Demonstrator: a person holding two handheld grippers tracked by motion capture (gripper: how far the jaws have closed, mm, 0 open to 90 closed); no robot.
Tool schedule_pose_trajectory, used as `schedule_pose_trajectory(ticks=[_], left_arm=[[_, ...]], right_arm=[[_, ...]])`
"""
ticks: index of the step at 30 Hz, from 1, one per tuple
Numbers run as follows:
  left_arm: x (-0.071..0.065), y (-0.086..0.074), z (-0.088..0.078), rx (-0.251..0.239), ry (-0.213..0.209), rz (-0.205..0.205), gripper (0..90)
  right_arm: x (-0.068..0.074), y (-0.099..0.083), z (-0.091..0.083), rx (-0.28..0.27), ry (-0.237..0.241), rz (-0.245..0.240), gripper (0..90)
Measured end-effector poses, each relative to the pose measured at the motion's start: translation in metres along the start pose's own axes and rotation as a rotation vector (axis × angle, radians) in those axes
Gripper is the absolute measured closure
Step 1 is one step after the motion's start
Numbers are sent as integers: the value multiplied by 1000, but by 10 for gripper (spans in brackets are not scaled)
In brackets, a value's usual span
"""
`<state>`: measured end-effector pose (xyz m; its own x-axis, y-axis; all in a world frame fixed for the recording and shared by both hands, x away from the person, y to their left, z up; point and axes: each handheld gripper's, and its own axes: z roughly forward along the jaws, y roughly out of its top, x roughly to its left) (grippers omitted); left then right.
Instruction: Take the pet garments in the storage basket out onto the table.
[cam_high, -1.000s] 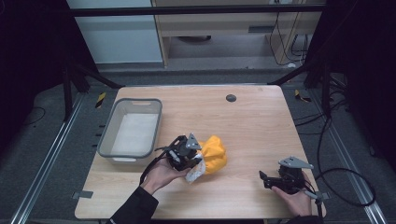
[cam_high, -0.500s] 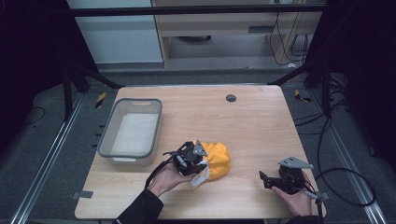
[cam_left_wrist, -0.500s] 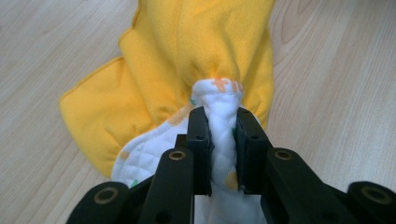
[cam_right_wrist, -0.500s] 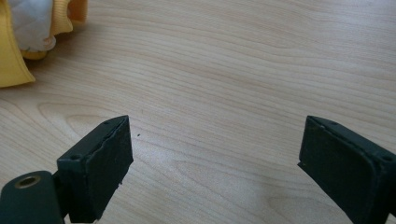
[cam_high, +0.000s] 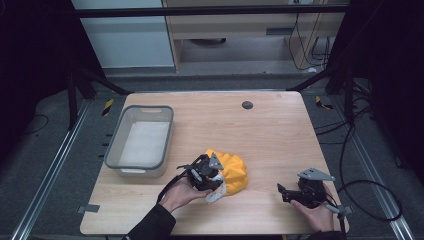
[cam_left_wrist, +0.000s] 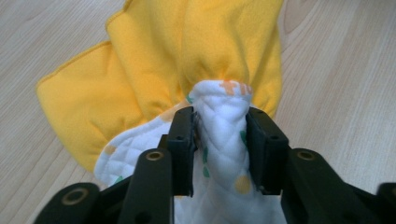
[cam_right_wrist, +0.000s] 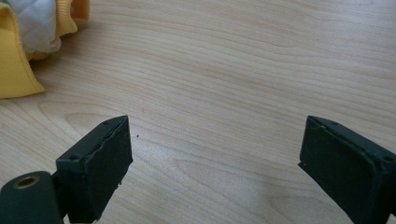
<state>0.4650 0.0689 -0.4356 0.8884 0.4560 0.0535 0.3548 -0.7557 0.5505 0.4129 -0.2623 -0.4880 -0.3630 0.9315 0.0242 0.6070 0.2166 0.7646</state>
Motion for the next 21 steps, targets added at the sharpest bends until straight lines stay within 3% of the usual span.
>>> schedule_pose_trajectory(ticks=[11,21], left_arm=[[2,-7,-10,-14,31,-33,363],[5,-20,-33,-87,54,-98,223]], right_arm=[[0,0,0,0,-2,1,90],[0,0,0,1,-1,4,89]])
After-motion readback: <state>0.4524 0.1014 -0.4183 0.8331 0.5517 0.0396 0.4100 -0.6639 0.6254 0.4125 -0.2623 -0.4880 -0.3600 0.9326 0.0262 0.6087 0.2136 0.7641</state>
